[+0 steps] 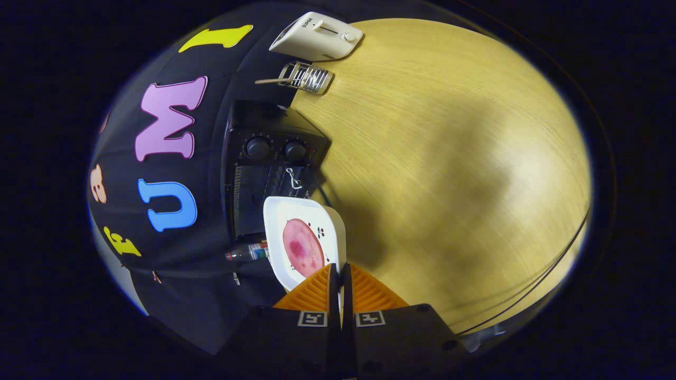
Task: Open the toaster oven, put the food inside, and close the toaster oven door.
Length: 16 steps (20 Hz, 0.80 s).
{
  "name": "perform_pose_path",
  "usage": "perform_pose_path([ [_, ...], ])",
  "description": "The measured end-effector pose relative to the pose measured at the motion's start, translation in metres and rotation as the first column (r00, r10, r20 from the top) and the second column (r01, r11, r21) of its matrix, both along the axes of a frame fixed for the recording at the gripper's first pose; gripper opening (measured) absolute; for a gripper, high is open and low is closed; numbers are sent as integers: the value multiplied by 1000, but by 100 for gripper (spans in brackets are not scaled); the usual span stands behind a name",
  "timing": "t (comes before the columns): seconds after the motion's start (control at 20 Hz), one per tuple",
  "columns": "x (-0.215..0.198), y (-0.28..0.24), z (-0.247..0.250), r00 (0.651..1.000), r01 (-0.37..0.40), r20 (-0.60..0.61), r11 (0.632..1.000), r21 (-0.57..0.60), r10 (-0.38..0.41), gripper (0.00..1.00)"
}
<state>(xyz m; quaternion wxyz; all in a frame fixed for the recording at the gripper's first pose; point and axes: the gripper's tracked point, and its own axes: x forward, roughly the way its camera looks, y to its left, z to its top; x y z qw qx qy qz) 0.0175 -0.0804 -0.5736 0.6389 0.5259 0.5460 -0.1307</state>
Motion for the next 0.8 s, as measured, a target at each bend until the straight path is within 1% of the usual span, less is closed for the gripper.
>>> perform_pose_path([
  [0.15,29,30,-22,998,62,-24,996,-62,-64,5],
  [0.35,76,75,-34,986,167,-4,986,-20,-167,5],
  [0.45,95,87,-44,977,215,-3,976,-36,-215,5],
  [0.5,103,92,-48,969,247,-7,968,-39,-247,5],
  [0.6,125,97,-52,940,341,-7,940,-23,-342,5],
  [0.65,136,97,-54,926,377,4,926,-24,-377,5],
  [0.8,159,96,-63,888,458,12,886,-71,-459,5],
])
